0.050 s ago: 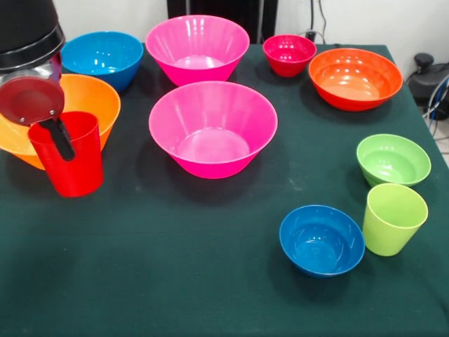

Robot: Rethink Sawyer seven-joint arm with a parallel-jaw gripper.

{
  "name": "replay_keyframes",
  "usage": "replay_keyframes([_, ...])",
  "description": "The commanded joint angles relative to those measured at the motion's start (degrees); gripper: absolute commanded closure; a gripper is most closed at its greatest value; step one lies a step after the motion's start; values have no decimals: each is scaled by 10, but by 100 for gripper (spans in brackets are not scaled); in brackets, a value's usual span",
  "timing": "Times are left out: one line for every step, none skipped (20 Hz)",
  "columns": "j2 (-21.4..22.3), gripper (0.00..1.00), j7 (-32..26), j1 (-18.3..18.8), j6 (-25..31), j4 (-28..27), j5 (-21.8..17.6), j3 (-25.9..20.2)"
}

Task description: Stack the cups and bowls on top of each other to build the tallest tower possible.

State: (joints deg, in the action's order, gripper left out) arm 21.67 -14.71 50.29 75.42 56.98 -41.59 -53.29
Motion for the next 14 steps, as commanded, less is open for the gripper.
replay_keyframes([-26, 100, -132, -3, -23, -4, -27, 23])
replay_keyframes([-26, 100, -129, -1, -23, -2, -24, 22])
replay_keyframes([-31, 100, -128, -2, -18, -11, -23, 22])
replay_keyframes([-33, 100, -120, 0, -15, -11, -17, 22])
replay_keyframes([-41, 100, -117, 0, -13, -17, -13, 21])
replay_keyframes([-45, 100, -115, 1, -16, -21, -16, 23])
replay_keyframes([-55, 100, -120, -2, -20, -36, -23, 24])
replay_keyframes([-59, 100, -121, -2, -25, -40, -28, 26])
replay_keyframes([-65, 100, -120, -6, -27, -47, -32, 27])
replay_keyframes([-69, 100, -121, -6, -29, -51, -35, 28])
replay_keyframes([-74, 100, -118, -10, -32, -56, -38, 29])
replay_keyframes([-79, 100, -117, -13, -30, -62, -39, 30])
replay_keyframes([-78, 100, -107, -19, -31, -62, -41, 31])
replay_keyframes([-82, 100, -105, -23, -31, -68, -44, 32])
